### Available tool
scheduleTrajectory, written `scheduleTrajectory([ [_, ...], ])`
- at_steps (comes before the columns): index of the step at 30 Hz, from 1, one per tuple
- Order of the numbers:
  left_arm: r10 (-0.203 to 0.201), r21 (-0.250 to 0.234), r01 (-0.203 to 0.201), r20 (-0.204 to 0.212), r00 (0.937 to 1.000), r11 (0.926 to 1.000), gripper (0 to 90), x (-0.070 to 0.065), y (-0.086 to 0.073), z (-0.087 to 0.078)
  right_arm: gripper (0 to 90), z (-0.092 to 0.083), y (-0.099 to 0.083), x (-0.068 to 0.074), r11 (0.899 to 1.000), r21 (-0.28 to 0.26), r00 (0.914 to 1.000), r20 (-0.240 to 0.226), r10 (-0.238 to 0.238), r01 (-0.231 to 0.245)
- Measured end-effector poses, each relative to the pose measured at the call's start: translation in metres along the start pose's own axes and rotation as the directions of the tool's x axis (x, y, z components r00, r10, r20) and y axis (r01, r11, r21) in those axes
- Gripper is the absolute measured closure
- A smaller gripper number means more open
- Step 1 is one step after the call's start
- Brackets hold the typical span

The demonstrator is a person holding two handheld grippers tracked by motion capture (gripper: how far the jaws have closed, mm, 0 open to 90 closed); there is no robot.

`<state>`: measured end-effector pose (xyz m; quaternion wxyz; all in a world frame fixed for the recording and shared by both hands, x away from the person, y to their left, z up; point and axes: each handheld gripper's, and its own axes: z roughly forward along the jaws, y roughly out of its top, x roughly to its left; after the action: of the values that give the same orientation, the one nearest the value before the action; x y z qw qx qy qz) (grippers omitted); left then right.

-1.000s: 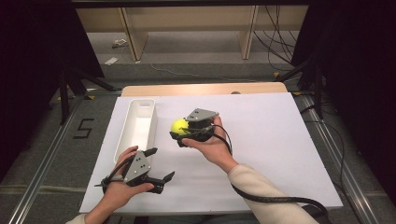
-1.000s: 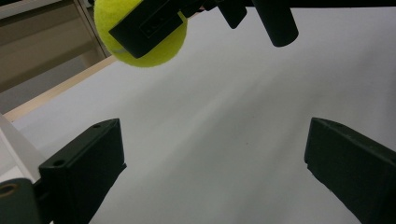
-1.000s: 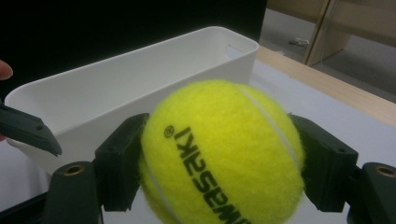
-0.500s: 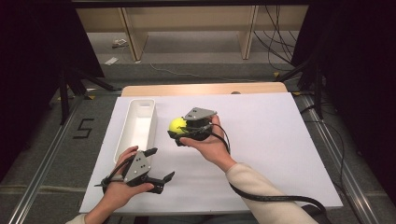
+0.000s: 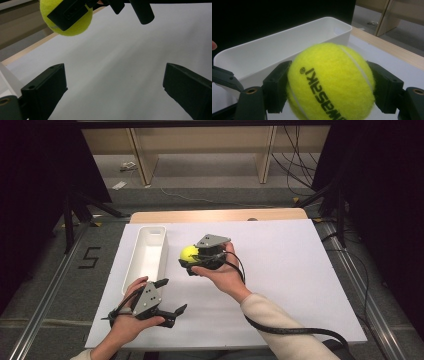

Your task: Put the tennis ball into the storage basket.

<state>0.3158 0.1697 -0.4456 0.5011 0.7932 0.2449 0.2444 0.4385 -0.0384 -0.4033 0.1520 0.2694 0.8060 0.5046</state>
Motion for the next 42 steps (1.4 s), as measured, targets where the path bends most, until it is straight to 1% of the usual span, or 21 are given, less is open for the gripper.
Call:
scheduleTrajectory([
  [11, 0.001, -0.001, -0.001, 0.001, 1.0000, 1.0000, 4.4, 0.000, 0.000, 0.000, 26.7, 0.004, 0.004, 0.000, 1.000, 0.002, 1.0000, 0.000, -0.004, 0.004],
  [15, 0.003, -0.001, -0.003, 0.002, 1.0000, 1.0000, 4.4, 0.000, 0.000, 0.000, 26.7, 0.006, 0.006, 0.002, 1.000, 0.002, 1.0000, -0.001, 0.002, -0.002],
  [22, 0.003, -0.002, -0.003, 0.004, 1.0000, 1.0000, 4.4, 0.000, 0.000, -0.001, 26.7, 0.009, 0.008, 0.004, 1.000, 0.006, 0.9999, -0.008, -0.006, 0.006],
  [31, 0.000, 0.002, 0.000, 0.009, 1.0000, 1.0000, 4.4, -0.001, 0.000, 0.000, 26.7, 0.013, 0.012, 0.004, 1.000, 0.007, 0.9999, -0.009, -0.006, 0.006],
  [42, 0.003, 0.001, -0.003, 0.006, 1.0000, 1.0000, 4.1, 0.000, 0.000, 0.000, 26.8, 0.020, 0.015, 0.010, 1.000, 0.006, 0.9997, -0.022, -0.013, 0.013],
])
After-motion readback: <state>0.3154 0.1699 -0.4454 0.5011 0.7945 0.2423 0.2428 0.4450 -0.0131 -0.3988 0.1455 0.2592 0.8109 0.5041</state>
